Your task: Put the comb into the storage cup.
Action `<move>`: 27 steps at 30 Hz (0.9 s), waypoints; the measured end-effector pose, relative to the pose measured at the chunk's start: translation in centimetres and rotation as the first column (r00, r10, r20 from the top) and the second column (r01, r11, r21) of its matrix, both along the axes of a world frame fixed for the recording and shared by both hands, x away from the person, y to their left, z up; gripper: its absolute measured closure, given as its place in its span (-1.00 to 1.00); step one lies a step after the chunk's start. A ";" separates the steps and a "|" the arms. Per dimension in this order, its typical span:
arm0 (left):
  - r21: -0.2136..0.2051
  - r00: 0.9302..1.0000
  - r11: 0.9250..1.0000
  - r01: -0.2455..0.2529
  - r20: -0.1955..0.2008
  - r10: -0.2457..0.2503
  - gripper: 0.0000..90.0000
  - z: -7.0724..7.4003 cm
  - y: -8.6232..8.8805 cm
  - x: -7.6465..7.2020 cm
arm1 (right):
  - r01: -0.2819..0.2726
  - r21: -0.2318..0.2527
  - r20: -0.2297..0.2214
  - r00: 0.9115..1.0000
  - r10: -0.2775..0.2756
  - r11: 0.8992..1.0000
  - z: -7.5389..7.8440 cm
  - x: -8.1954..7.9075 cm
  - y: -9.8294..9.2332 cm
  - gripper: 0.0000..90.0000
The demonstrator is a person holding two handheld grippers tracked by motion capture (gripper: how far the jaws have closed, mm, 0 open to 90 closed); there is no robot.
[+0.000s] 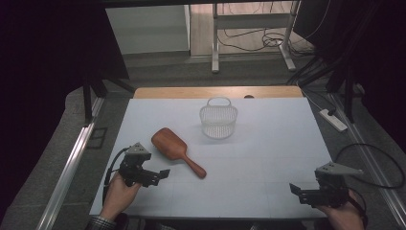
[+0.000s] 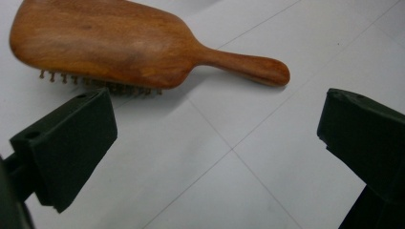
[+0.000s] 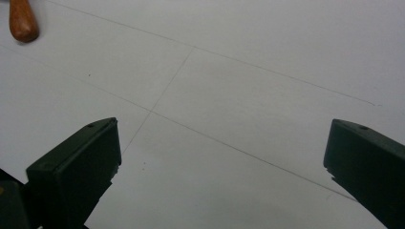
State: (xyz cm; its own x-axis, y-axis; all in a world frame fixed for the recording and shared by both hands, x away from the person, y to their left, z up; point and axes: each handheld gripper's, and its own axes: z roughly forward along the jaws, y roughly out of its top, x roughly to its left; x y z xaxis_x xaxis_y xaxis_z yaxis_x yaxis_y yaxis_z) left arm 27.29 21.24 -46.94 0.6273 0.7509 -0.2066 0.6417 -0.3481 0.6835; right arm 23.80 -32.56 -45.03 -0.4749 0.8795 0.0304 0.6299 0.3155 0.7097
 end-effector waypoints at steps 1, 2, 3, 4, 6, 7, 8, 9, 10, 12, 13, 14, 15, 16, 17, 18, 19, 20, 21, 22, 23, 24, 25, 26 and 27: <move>0.001 1.000 1.000 0.002 -0.001 -0.002 -1.00 0.0 -0.2 0.2 | 0.000 0.000 0.000 1.000 0.000 1.000 0.0 0.0 0.0 -1.00; 0.002 1.000 1.000 0.007 0.000 -0.007 -1.00 0.1 -0.4 0.3 | -0.001 0.000 -0.001 1.000 0.001 1.000 0.0 0.0 0.0 -1.00; 0.005 1.000 1.000 0.012 -0.001 -0.012 -1.00 0.1 -0.5 0.5 | -0.002 0.000 -0.002 1.000 0.002 1.000 0.0 0.0 0.0 -1.00; 0.008 1.000 1.000 0.015 -0.003 -0.015 -1.00 0.1 -0.6 0.6 | -0.003 0.000 -0.002 1.000 0.003 1.000 0.0 0.0 0.0 -1.00; 0.011 1.000 1.000 0.017 -0.004 -0.017 -1.00 0.1 -0.9 0.9 | -0.005 -0.001 -0.002 1.000 0.005 1.000 0.0 0.0 0.0 -1.00; 0.014 1.000 1.000 0.022 -0.007 -0.022 -1.00 0.1 -1.1 1.0 | -0.007 -0.001 -0.003 1.000 0.007 1.000 0.0 0.0 0.0 -1.00; 0.020 1.000 0.999 0.024 -0.008 -0.024 -1.00 0.0 -1.2 1.1 | -0.008 -0.001 -0.002 1.000 0.008 1.000 0.0 0.0 0.0 -1.00; 0.025 1.000 0.999 0.026 -0.008 -0.026 -1.00 0.0 -1.4 1.2 | -0.009 -0.001 -0.003 1.000 0.009 1.000 0.0 0.0 0.0 -1.00; 0.029 1.000 0.999 0.029 -0.009 -0.029 -1.00 0.0 -1.5 1.4 | -0.009 -0.001 -0.003 1.000 0.009 1.000 0.0 0.0 0.0 -1.00; 0.031 0.999 0.999 0.033 -0.012 -0.032 -1.00 0.0 -1.8 1.6 | -0.010 -0.001 -0.004 1.000 0.010 1.000 0.0 0.0 0.0 -1.00; 0.033 0.999 0.999 0.034 -0.012 -0.034 -1.00 0.0 -1.9 1.7 | -0.011 -0.001 -0.005 1.000 0.011 1.000 0.0 0.0 0.0 -1.00; 0.035 0.999 0.999 0.036 -0.013 -0.036 -1.00 0.0 -2.0 1.8 | -0.011 -0.001 -0.006 1.000 0.011 1.000 0.0 0.0 0.1 -1.00; 0.039 0.999 0.998 0.039 -0.014 -0.038 -1.00 0.1 -2.1 2.0 | -0.011 -0.001 -0.006 1.000 0.011 1.000 0.0 0.0 0.1 -1.00; 0.036 0.999 0.999 0.041 -0.015 -0.040 -1.00 0.1 -2.2 2.1 | -0.011 -0.003 -0.007 1.000 0.011 1.000 0.0 0.0 0.1 -1.00; 0.035 0.999 0.998 0.045 -0.017 -0.044 -1.00 0.1 -2.3 2.2 | -0.013 -0.003 -0.007 1.000 0.013 1.000 0.0 0.0 0.1 -1.00; 0.034 0.999 0.998 0.047 -0.020 -0.047 -1.00 0.1 -2.4 2.4 | -0.013 -0.004 -0.007 1.000 0.013 1.000 0.0 0.0 0.1 -1.00; 0.031 0.999 0.998 0.048 -0.021 -0.047 -1.00 0.1 -2.5 2.5 | -0.013 -0.004 -0.007 1.000 0.013 1.000 0.0 0.0 0.1 -1.00; 0.030 0.998 0.998 0.054 -0.024 -0.053 -1.00 0.1 -2.6 2.7 | -0.014 -0.005 -0.008 1.000 0.014 1.000 0.0 0.1 0.1 -1.00; 0.029 0.998 0.998 0.054 -0.025 -0.054 -1.00 0.1 -2.7 2.8 | -0.014 -0.004 -0.008 1.000 0.014 1.000 -0.1 0.1 0.1 -1.00; 0.026 0.998 0.998 0.057 -0.026 -0.057 -1.00 0.1 -2.8 2.9 | -0.014 -0.004 -0.008 1.000 0.014 1.000 0.0 0.1 0.1 -1.00; 0.023 0.998 0.998 0.061 -0.025 -0.060 -1.00 0.1 -2.9 3.1 | -0.014 -0.004 -0.007 1.000 0.014 1.000 0.0 0.0 0.1 -1.00; 0.022 0.998 0.998 0.066 -0.025 -0.065 -1.00 0.2 -2.9 3.1 | -0.014 -0.004 -0.008 1.000 0.014 1.000 0.0 0.1 0.1 -1.00; 0.017 0.998 0.998 0.065 -0.023 -0.064 -1.00 0.2 -3.0 3.2 | -0.015 -0.003 -0.009 1.000 0.015 1.000 -0.1 0.1 0.1 -1.00; 0.019 0.997 0.997 0.069 -0.022 -0.069 -1.00 0.2 -3.1 3.4 | -0.015 -0.003 -0.010 1.000 0.015 1.000 -0.1 0.1 0.1 -1.00; 0.015 0.997 0.998 0.068 -0.021 -0.068 -1.00 0.2 -3.2 3.5 | -0.015 -0.003 -0.010 1.000 0.015 1.000 -0.1 0.1 0.1 -1.00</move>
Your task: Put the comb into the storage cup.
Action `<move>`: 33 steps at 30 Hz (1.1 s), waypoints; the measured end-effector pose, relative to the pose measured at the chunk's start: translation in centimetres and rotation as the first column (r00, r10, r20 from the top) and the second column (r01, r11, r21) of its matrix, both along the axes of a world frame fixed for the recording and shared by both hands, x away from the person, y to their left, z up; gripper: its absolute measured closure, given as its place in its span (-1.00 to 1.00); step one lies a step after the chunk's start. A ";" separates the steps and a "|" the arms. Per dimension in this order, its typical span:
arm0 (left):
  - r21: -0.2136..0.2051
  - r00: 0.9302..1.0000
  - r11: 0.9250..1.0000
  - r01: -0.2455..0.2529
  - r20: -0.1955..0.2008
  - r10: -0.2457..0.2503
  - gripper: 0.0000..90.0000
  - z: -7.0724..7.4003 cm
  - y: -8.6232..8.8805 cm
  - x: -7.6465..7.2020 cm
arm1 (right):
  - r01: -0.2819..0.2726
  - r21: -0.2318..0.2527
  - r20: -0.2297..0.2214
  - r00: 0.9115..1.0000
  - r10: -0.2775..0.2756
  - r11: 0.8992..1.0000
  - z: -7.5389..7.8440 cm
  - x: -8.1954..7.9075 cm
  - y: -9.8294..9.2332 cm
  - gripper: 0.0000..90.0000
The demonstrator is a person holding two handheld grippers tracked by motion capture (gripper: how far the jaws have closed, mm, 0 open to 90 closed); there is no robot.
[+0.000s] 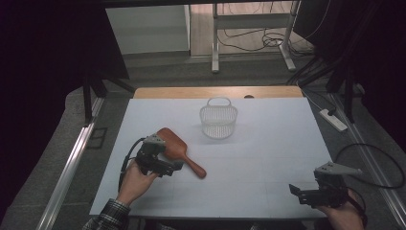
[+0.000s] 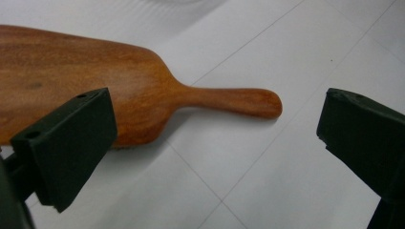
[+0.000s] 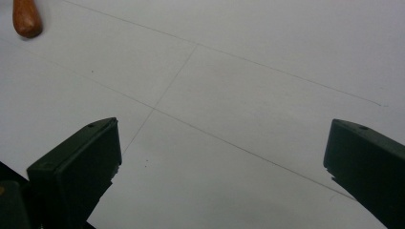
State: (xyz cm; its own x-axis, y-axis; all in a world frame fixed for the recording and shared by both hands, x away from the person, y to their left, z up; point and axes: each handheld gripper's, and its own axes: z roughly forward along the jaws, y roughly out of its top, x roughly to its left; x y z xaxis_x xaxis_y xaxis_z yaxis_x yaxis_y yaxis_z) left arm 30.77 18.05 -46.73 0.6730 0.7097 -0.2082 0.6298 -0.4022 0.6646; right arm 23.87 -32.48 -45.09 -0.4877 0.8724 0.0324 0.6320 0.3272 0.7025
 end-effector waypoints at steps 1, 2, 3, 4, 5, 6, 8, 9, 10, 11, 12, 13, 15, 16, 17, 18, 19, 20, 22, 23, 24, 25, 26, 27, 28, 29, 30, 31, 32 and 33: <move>0.000 1.000 1.000 0.001 0.001 -0.001 -1.00 0.0 -0.1 0.1 | 0.000 -0.001 0.001 1.000 0.000 1.000 0.0 0.0 0.0 -1.00; -0.002 1.000 1.000 0.003 0.001 -0.003 -1.00 0.0 -0.1 0.2 | 0.000 -0.001 0.001 1.000 0.000 1.000 0.0 0.0 0.0 -1.00; -0.002 1.000 1.000 0.005 -0.003 -0.005 -1.00 0.0 -0.2 0.4 | 0.000 -0.002 0.001 1.000 0.000 1.000 0.0 0.0 0.0 -1.00; 0.002 1.000 1.000 0.008 -0.003 -0.008 -1.00 0.0 -0.3 0.4 | 0.000 -0.001 0.001 1.000 0.000 1.000 0.0 0.0 0.0 -1.00; 0.002 1.000 1.000 0.008 -0.003 -0.008 -1.00 0.0 -0.3 0.4 | 0.000 -0.001 0.001 1.000 0.000 1.000 0.0 0.0 0.0 -1.00; 0.010 1.000 1.000 0.014 -0.002 -0.014 -1.00 0.0 -0.5 0.7 | 0.000 -0.001 0.001 1.000 0.000 1.000 0.0 0.0 0.0 -1.00; 0.015 1.000 1.000 0.019 -0.005 -0.019 -1.00 -0.1 -0.7 0.9 | 0.001 -0.001 0.001 1.000 -0.001 1.000 0.0 0.0 0.0 -1.00; 0.014 1.000 1.000 0.021 -0.008 -0.021 -1.00 -0.1 -0.8 1.0 | 0.001 -0.001 0.001 1.000 -0.001 1.000 0.0 0.0 0.0 -1.00; 0.017 1.000 1.000 0.024 -0.008 -0.024 -1.00 -0.1 -0.9 1.1 | 0.001 -0.001 0.001 1.000 -0.001 1.000 0.0 0.0 0.0 -1.00; 0.024 1.000 0.999 0.029 -0.008 -0.028 -1.00 -0.1 -1.1 1.3 | 0.001 -0.001 0.001 1.000 -0.001 1.000 0.0 0.0 0.0 -1.00; 0.024 1.000 0.999 0.030 -0.008 -0.030 -1.00 -0.1 -1.2 1.4 | 0.001 -0.001 0.000 1.000 -0.001 1.000 0.0 0.0 0.0 -1.00; 0.023 0.999 0.999 0.032 -0.008 -0.031 -1.00 -0.1 -1.3 1.5 | 0.001 -0.001 0.000 1.000 -0.001 1.000 0.0 0.0 0.0 -1.00; 0.023 0.999 0.999 0.036 -0.010 -0.036 -1.00 -0.1 -1.5 1.7 | 0.001 -0.003 0.000 1.000 -0.001 1.000 0.0 0.0 0.0 -1.00; 0.023 0.999 0.999 0.037 -0.009 -0.036 -1.00 -0.2 -1.6 1.8 | 0.001 -0.003 0.000 1.000 -0.001 1.000 0.0 0.0 0.0 -1.00; 0.021 0.999 0.999 0.038 -0.012 -0.038 -1.00 -0.2 -1.7 1.9 | 0.001 -0.003 0.000 1.000 -0.001 1.000 0.0 0.0 0.0 -1.00; 0.022 0.999 0.999 0.039 -0.014 -0.039 -1.00 -0.2 -1.8 2.0 | 0.000 -0.003 -0.001 1.000 0.000 1.000 0.0 0.0 0.0 -1.00; 0.025 0.999 0.999 0.041 -0.015 -0.041 -1.00 -0.3 -2.0 2.2 | 0.001 -0.003 -0.001 1.000 -0.001 1.000 0.0 0.0 0.0 -1.00; 0.027 0.999 0.999 0.043 -0.016 -0.043 -1.00 -0.3 -2.1 2.4 | 0.000 -0.003 -0.002 1.000 0.000 1.000 0.0 0.0 0.0 -1.00; 0.030 0.999 0.998 0.047 -0.018 -0.046 -1.00 -0.4 -2.4 2.6 | 0.000 -0.003 -0.002 1.000 0.000 1.000 0.0 0.0 0.0 -1.00; 0.030 0.999 0.998 0.047 -0.018 -0.047 -1.00 -0.4 -2.5 2.8 | -0.001 -0.003 -0.002 1.000 0.001 1.000 0.0 0.0 0.0 -1.00; 0.031 0.999 0.998 0.049 -0.018 -0.048 -1.00 -0.4 -2.6 2.8 | 0.000 -0.004 -0.002 1.000 0.000 1.000 0.0 0.0 0.0 -1.00; 0.031 0.999 0.998 0.049 -0.018 -0.048 -1.00 -0.4 -2.6 2.8 | 0.000 -0.004 -0.002 1.000 0.000 1.000 0.0 0.0 0.0 -1.00; 0.033 0.999 0.998 0.050 -0.019 -0.050 -1.00 -0.4 -2.7 3.0 | 0.000 -0.004 -0.002 1.000 0.000 1.000 0.0 0.0 0.0 -1.00; 0.032 0.999 0.998 0.051 -0.018 -0.050 -1.00 -0.4 -2.9 3.2 | -0.001 -0.004 -0.003 1.000 0.001 1.000 0.0 0.0 0.0 -1.00; 0.032 0.999 0.998 0.052 -0.017 -0.051 -1.00 -0.4 -3.0 3.3 | -0.001 -0.003 -0.002 1.000 0.001 1.000 0.0 0.0 0.0 -1.00; 0.032 0.998 0.998 0.053 -0.018 -0.052 -1.00 -0.4 -3.1 3.4 | -0.001 -0.004 -0.003 1.000 0.001 1.000 0.0 0.0 0.0 -1.00; 0.034 0.998 0.998 0.054 -0.019 -0.054 -1.00 -0.4 -3.3 3.6 | -0.002 -0.005 -0.003 1.000 0.002 1.000 0.0 0.0 0.0 -1.00; 0.036 0.998 0.998 0.055 -0.018 -0.055 -1.00 -0.4 -3.4 3.7 | -0.002 -0.005 -0.003 1.000 0.002 1.000 0.0 0.0 0.0 -1.00; 0.039 0.998 0.998 0.056 -0.017 -0.055 -1.00 -0.4 -3.6 3.8 | -0.002 -0.005 -0.003 1.000 0.002 1.000 0.0 0.0 0.0 -1.00; 0.040 0.998 0.998 0.056 -0.016 -0.056 -1.00 -0.4 -3.7 4.0 | -0.002 -0.006 -0.005 1.000 0.002 1.000 0.0 0.0 0.0 -1.00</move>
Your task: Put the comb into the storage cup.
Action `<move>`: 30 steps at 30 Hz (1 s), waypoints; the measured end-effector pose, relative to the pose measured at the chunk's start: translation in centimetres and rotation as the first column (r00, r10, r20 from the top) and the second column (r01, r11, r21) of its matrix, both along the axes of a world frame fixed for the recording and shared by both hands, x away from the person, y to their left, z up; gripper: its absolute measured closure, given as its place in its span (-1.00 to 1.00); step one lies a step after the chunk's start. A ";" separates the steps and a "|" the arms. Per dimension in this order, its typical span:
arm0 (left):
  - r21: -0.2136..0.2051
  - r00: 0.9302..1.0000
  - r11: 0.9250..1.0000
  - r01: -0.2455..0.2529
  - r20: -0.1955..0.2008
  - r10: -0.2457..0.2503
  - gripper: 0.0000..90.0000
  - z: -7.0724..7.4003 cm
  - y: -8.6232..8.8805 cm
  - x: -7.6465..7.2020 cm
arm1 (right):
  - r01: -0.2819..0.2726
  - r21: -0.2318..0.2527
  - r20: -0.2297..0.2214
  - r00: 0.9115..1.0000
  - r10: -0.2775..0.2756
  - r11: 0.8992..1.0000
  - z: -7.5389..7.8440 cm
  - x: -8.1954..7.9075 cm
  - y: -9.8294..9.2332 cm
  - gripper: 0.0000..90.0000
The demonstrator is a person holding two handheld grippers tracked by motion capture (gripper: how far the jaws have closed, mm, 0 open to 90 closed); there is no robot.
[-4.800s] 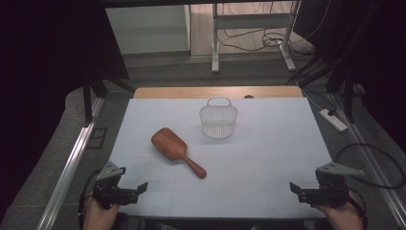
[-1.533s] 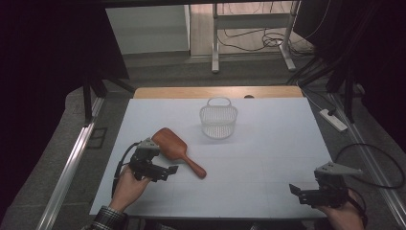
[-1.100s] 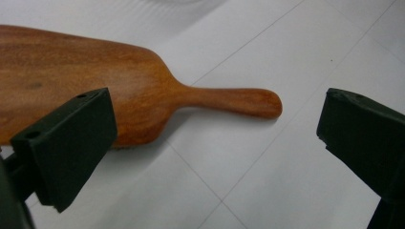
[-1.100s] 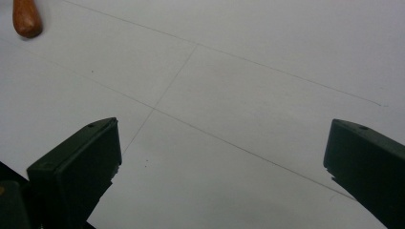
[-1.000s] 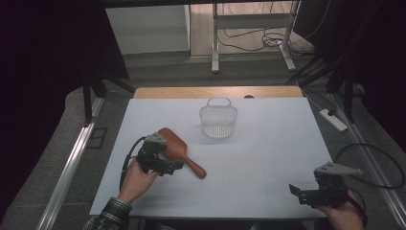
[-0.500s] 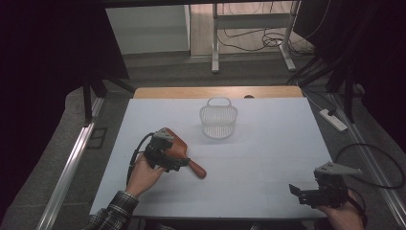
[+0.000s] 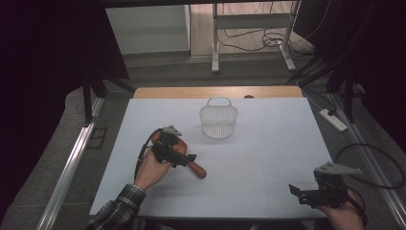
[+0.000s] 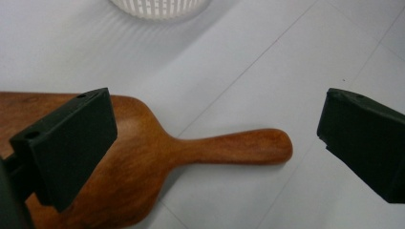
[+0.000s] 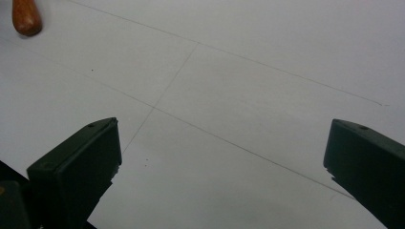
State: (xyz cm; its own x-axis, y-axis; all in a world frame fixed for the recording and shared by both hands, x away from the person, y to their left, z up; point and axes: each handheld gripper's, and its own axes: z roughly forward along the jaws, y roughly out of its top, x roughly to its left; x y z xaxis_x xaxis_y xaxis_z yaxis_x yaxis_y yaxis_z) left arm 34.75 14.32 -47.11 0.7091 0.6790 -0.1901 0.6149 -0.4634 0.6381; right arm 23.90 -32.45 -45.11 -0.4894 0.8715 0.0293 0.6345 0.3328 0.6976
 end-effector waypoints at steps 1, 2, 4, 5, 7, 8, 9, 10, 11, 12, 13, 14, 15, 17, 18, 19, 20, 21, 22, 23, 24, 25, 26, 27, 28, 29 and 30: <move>0.000 1.000 1.000 0.002 0.000 -0.002 -1.00 0.0 -0.1 0.1 | 0.000 0.000 -0.001 1.000 0.000 1.000 0.0 0.0 0.0 -1.00; 0.003 1.000 1.000 0.005 -0.001 -0.005 -1.00 0.0 -0.3 0.3 | 0.000 -0.001 -0.001 1.000 0.000 1.000 0.0 0.0 0.0 -1.00; 0.006 1.000 1.000 0.007 0.000 -0.007 -1.00 0.0 -0.7 0.6 | -0.001 -0.001 -0.001 1.000 0.001 1.000 0.0 0.0 0.0 -1.00; 0.009 1.000 1.000 0.010 -0.001 -0.010 -1.00 0.0 -0.9 0.7 | -0.001 -0.002 -0.002 1.000 0.001 1.000 0.0 0.0 0.0 -1.00; 0.011 1.000 1.000 0.012 -0.001 -0.012 -1.00 0.0 -1.2 0.9 | -0.001 -0.002 -0.003 1.000 0.001 1.000 0.0 0.0 0.0 -1.00; 0.014 1.000 1.000 0.012 0.000 -0.012 -1.00 0.0 -1.4 1.1 | -0.001 -0.002 -0.003 1.000 0.001 1.000 0.0 0.0 0.0 -1.00; 0.019 1.000 1.000 0.013 0.001 -0.013 -1.00 -0.1 -1.6 1.2 | -0.001 -0.001 -0.003 1.000 0.001 1.000 0.0 0.0 0.0 -1.00; 0.022 1.000 1.000 0.012 0.000 -0.012 -1.00 -0.1 -1.8 1.3 | -0.001 -0.001 -0.003 1.000 0.001 1.000 0.0 0.0 0.0 -1.00; 0.028 1.000 1.000 0.014 -0.002 -0.014 -1.00 -0.1 -1.9 1.4 | -0.001 -0.001 -0.004 1.000 0.001 1.000 0.0 0.0 0.0 -1.00; 0.031 1.000 0.999 0.015 -0.004 -0.014 -1.00 -0.2 -2.1 1.6 | -0.001 -0.001 -0.004 1.000 0.001 1.000 0.0 0.0 0.0 -1.00; 0.040 1.000 0.999 0.015 -0.007 -0.014 -1.00 -0.3 -2.2 1.7 | -0.001 -0.001 -0.004 1.000 0.001 1.000 0.0 0.0 0.0 -1.00; 0.040 1.000 0.999 0.010 -0.011 -0.010 -1.00 -0.3 -2.4 1.9 | -0.001 -0.001 -0.005 1.000 0.001 1.000 0.0 0.0 0.0 -1.00; 0.038 1.000 0.999 0.009 -0.015 -0.008 -1.00 -0.4 -2.5 2.0 | -0.002 -0.001 -0.006 1.000 0.002 1.000 0.0 0.1 0.0 -1.00; 0.046 1.000 0.999 0.002 -0.016 -0.001 -1.00 -0.5 -2.6 2.2 | -0.002 -0.002 -0.006 1.000 0.002 1.000 0.0 0.1 0.0 -1.00; 0.051 1.000 0.999 -0.003 -0.013 0.004 -0.99 -0.5 -2.7 2.3 | -0.002 -0.002 -0.007 1.000 0.002 1.000 0.0 0.1 0.0 -1.00; 0.053 1.000 0.999 -0.007 -0.009 0.008 -0.95 -0.5 -2.7 2.3 | -0.003 -0.002 -0.007 1.000 0.003 1.000 0.0 0.1 0.0 -1.00; 0.063 1.000 0.998 -0.015 0.002 0.015 -0.92 -0.5 -2.7 2.4 | -0.003 -0.002 -0.007 1.000 0.003 1.000 -0.1 0.1 0.0 -1.00; 0.066 1.000 0.998 -0.023 0.009 0.022 -0.85 -0.4 -2.6 2.4 | -0.003 -0.002 -0.007 1.000 0.003 1.000 -0.1 0.1 0.0 -1.00; 0.058 1.000 0.998 -0.023 0.009 0.023 -0.69 -0.4 -2.5 2.4 | -0.004 -0.003 -0.008 1.000 0.004 1.000 -0.1 0.1 0.0 -1.00; 0.053 1.000 0.998 -0.026 0.006 0.026 -0.57 -0.4 -2.4 2.5 | -0.003 -0.003 -0.008 1.000 0.003 1.000 -0.1 0.1 0.0 -1.00; 0.051 1.000 0.998 -0.025 0.002 0.025 -0.47 -0.4 -2.3 2.5 | -0.004 -0.003 -0.009 1.000 0.004 1.000 -0.1 0.1 0.0 -1.00; 0.054 1.000 0.998 -0.024 0.000 0.024 -0.30 -0.4 -2.3 2.5 | -0.003 -0.004 -0.009 1.000 0.003 1.000 -0.1 0.1 0.1 -1.00; 0.058 1.000 0.998 -0.030 0.001 0.030 -0.14 -0.4 -2.3 2.5 | -0.003 -0.004 -0.010 1.000 0.003 1.000 -0.1 0.1 0.1 -1.00; 0.058 0.999 0.998 -0.037 -0.004 0.037 -0.02 -0.5 -2.3 2.5 | -0.003 -0.005 -0.011 1.000 0.003 1.000 -0.1 0.1 0.1 -1.00; 0.054 0.999 0.998 -0.035 -0.007 0.035 0.12 -0.5 -2.2 2.5 | -0.004 -0.006 -0.012 1.000 0.004 1.000 -0.1 0.1 0.1 -1.00; 0.048 1.000 0.998 -0.029 -0.009 0.030 0.22 -0.6 -2.2 2.5 | -0.004 -0.008 -0.012 1.000 0.004 1.000 -0.1 0.1 0.1 -1.00; 0.046 1.000 0.999 -0.022 -0.009 0.022 0.29 -0.7 -2.2 2.5 | -0.006 -0.009 -0.010 1.000 0.006 1.000 -0.1 0.1 0.1 -1.00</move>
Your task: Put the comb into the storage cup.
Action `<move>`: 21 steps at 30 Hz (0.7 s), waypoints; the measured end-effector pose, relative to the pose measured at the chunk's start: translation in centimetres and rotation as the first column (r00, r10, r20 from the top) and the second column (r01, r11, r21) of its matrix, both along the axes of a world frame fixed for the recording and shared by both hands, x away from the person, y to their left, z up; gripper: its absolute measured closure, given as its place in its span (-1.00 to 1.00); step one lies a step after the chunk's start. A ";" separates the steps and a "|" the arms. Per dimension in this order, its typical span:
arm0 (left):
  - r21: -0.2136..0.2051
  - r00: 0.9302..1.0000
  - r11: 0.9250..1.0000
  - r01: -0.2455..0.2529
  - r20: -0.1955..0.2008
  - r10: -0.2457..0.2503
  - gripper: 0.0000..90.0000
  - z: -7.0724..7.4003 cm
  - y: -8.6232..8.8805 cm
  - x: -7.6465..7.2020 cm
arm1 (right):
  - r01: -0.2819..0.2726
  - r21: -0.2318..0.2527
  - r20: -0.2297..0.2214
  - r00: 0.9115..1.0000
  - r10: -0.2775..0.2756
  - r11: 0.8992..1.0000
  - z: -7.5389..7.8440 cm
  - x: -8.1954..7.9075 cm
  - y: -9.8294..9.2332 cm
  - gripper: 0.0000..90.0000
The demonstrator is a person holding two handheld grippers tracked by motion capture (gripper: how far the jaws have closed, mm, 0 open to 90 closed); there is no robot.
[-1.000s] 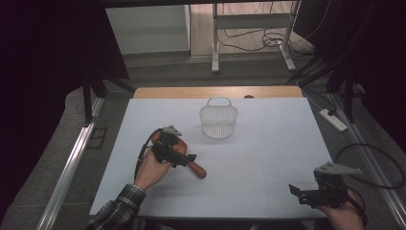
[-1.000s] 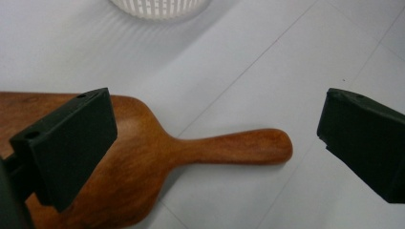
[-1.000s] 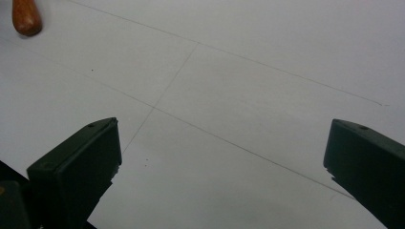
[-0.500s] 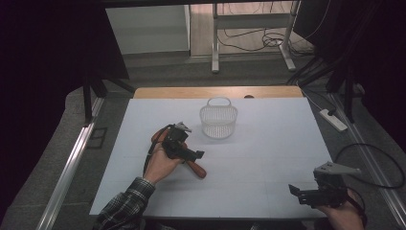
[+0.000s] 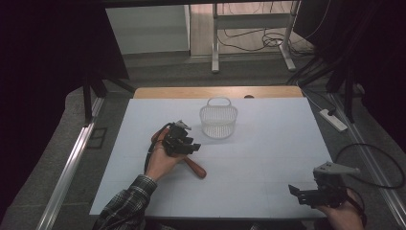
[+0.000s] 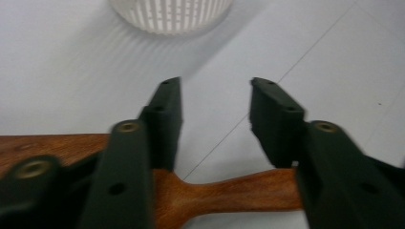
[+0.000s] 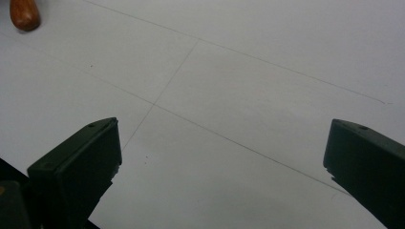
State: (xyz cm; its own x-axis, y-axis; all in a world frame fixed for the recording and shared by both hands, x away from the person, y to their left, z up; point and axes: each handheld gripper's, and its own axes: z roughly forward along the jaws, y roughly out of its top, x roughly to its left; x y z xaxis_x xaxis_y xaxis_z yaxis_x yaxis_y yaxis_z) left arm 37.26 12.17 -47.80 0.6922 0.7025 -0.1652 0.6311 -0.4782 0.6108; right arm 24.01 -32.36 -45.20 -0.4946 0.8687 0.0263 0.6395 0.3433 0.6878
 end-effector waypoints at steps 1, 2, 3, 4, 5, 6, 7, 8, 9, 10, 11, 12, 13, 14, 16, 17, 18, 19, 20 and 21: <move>0.000 1.000 1.000 0.001 -0.005 -0.001 0.40 -0.1 0.0 0.0 | -0.001 -0.001 -0.001 1.000 0.001 1.000 0.0 0.0 0.0 -1.00; 0.003 1.000 1.000 0.005 -0.006 -0.005 0.53 -0.2 0.1 0.0 | -0.002 -0.003 -0.001 1.000 0.002 1.000 0.0 0.0 0.0 -1.00; 0.003 1.000 1.000 0.005 -0.008 -0.005 0.63 -0.2 0.1 0.0 | -0.002 -0.005 -0.003 1.000 0.002 1.000 0.0 0.0 0.0 -1.00; 0.001 1.000 1.000 0.001 -0.015 -0.001 0.72 -0.3 0.2 0.0 | -0.002 -0.006 -0.003 1.000 0.002 1.000 0.0 0.0 0.0 -1.00; -0.005 1.000 1.000 0.000 -0.025 0.000 0.79 -0.3 0.2 0.0 | -0.002 -0.006 -0.003 1.000 0.002 1.000 0.0 0.0 0.1 -1.00; -0.001 1.000 1.000 0.006 -0.029 -0.006 0.86 -0.4 0.2 0.0 | -0.002 -0.007 -0.005 1.000 0.002 1.000 0.0 0.0 0.1 -1.00; 0.003 1.000 1.000 0.006 -0.025 -0.006 0.94 -0.4 0.3 -0.1 | -0.003 -0.008 -0.006 1.000 0.003 1.000 0.0 0.0 0.1 -1.00; 0.005 1.000 1.000 0.008 -0.023 -0.008 0.97 -0.5 0.3 -0.1 | -0.004 -0.009 -0.007 1.000 0.004 1.000 0.0 0.0 0.1 -1.00; 0.005 1.000 1.000 0.012 -0.025 -0.011 0.97 -0.5 0.3 -0.1 | -0.005 -0.011 -0.008 1.000 0.005 1.000 0.0 0.0 0.1 -1.00; 0.005 1.000 1.000 0.013 -0.023 -0.013 0.97 -0.6 0.3 -0.2 | -0.006 -0.013 -0.009 1.000 0.005 1.000 -0.1 0.0 0.2 -1.00; 0.004 0.999 1.000 0.018 -0.032 -0.018 0.97 -0.7 0.3 -0.2 | -0.007 -0.015 -0.010 1.000 0.007 1.000 -0.1 0.0 0.2 -1.00; 0.006 0.999 1.000 0.020 -0.036 -0.020 0.97 -0.8 0.3 -0.2 | -0.008 -0.017 -0.011 1.000 0.008 1.000 -0.1 0.0 0.2 -1.00; 0.006 0.999 1.000 0.020 -0.036 -0.020 0.97 -0.8 0.3 -0.2 | -0.009 -0.019 -0.011 1.000 0.008 1.000 -0.1 0.1 0.2 -1.00; 0.016 0.999 1.000 0.026 -0.042 -0.025 0.97 -1.2 0.2 -0.3 | -0.009 -0.020 -0.012 1.000 0.009 1.000 -0.1 0.1 0.2 -1.00; 0.018 0.999 1.000 0.022 -0.049 -0.021 0.97 -1.4 0.2 -0.3 | -0.010 -0.022 -0.013 1.000 0.010 1.000 -0.1 0.1 0.3 -1.00; 0.022 0.998 1.000 0.021 -0.053 -0.020 0.97 -1.5 0.2 -0.3 | -0.011 -0.023 -0.014 1.000 0.011 1.000 -0.1 0.1 0.3 -1.00; 0.025 0.998 1.000 0.017 -0.055 -0.016 0.97 -1.7 0.2 -0.4 | -0.011 -0.024 -0.014 1.000 0.011 1.000 -0.1 0.1 0.3 -0.99; 0.027 0.998 1.000 0.012 -0.060 -0.010 0.97 -1.9 0.2 -0.4 | -0.012 -0.026 -0.013 1.000 0.012 1.000 -0.1 0.1 0.3 -0.99; 0.031 0.998 0.999 0.008 -0.065 -0.006 0.97 -2.0 0.2 -0.5 | -0.013 -0.028 -0.013 1.000 0.013 1.000 -0.1 0.1 0.3 -0.99; 0.035 0.998 0.999 0.005 -0.068 -0.003 0.97 -2.2 0.2 -0.5 | -0.014 -0.030 -0.014 1.000 0.014 0.999 -0.1 0.1 0.3 -0.99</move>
